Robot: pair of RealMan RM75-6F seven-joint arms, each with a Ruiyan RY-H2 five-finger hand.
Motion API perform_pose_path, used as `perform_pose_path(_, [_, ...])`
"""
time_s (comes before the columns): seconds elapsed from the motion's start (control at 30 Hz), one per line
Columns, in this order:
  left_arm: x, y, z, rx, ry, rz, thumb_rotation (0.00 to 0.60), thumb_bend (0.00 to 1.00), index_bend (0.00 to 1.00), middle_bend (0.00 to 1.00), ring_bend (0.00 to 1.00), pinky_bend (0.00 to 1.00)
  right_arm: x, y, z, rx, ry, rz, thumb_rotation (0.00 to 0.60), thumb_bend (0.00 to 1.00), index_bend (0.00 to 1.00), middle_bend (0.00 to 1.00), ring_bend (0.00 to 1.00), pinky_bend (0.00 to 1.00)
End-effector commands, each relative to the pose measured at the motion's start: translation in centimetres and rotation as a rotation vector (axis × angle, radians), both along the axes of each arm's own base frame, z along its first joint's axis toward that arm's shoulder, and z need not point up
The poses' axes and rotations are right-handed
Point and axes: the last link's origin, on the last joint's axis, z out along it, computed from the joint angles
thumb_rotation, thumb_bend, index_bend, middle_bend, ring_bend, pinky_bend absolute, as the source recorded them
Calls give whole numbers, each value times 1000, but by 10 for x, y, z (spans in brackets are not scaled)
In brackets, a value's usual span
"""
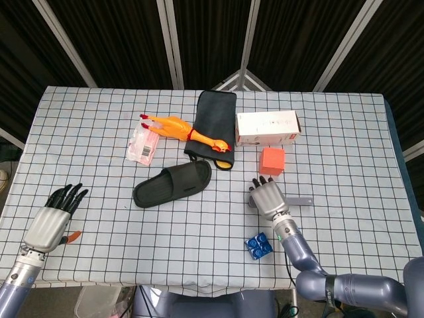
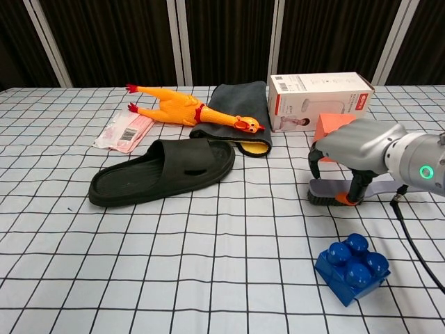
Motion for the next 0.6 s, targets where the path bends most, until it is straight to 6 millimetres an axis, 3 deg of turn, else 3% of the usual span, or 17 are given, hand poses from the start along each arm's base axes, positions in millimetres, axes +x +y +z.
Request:
perform_pose_path(0.03, [0, 0, -1, -3, 3, 1, 600, 37, 0, 0, 0, 120, -1, 0, 2, -5, -5, -5, 600, 386, 377, 217, 182, 306])
perform_pose_path(0.6, [0, 0, -1, -6, 4, 5, 600, 38, 0, 0, 0, 120, -6, -1, -1, 13, -13, -13, 600, 386, 377, 216, 182, 306])
